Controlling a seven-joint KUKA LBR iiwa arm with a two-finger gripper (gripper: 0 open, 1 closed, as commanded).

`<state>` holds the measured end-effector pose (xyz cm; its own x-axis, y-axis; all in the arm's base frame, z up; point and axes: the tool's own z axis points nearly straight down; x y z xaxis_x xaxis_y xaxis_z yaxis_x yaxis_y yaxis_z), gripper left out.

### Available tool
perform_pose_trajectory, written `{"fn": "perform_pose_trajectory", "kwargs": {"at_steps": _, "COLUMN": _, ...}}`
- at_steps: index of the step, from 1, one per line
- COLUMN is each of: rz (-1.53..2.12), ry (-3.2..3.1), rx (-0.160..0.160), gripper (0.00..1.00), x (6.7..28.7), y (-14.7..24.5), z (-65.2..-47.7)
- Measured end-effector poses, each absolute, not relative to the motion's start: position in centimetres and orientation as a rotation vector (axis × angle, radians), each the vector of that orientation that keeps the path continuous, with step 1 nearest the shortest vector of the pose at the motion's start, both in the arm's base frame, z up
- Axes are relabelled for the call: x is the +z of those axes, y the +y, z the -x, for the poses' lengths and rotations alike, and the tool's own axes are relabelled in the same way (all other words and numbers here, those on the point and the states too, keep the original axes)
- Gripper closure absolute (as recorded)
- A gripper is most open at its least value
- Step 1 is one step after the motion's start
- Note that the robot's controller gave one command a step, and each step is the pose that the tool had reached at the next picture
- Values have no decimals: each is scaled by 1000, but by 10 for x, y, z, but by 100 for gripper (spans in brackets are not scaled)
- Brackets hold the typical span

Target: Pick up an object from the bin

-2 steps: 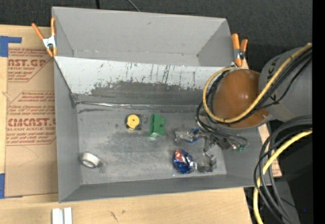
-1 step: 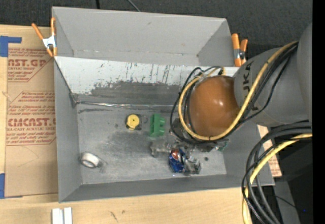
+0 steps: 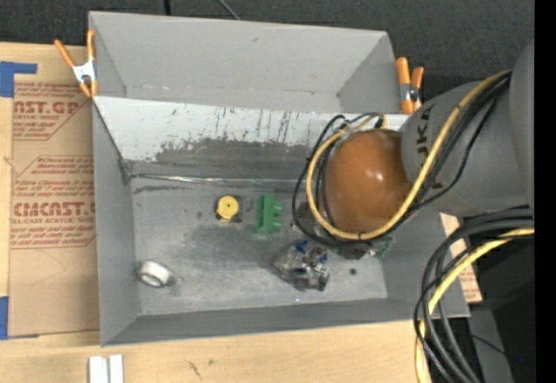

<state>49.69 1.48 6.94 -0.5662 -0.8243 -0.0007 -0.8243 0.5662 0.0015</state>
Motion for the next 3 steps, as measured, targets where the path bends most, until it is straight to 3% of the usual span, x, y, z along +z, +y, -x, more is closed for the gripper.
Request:
{"fn": "perform_pose_trajectory", "kwargs": {"at_steps": 1, "rz": -1463, "ry": -2780, "rx": -2, "gripper": 0, "x": 69, "y": 15, "z": -497}}
{"fn": "perform_pose_trajectory", "kwargs": {"at_steps": 2, "rz": -1295, "ry": -2869, "rx": 4, "gripper": 0, "x": 85, "y": -20, "z": -561}}
{"fn": "perform_pose_trajectory", "kwargs": {"at_steps": 3, "rz": -1298, "ry": -2863, "rx": -2, "gripper": 100, "x": 84, "y": -18, "z": -558}}
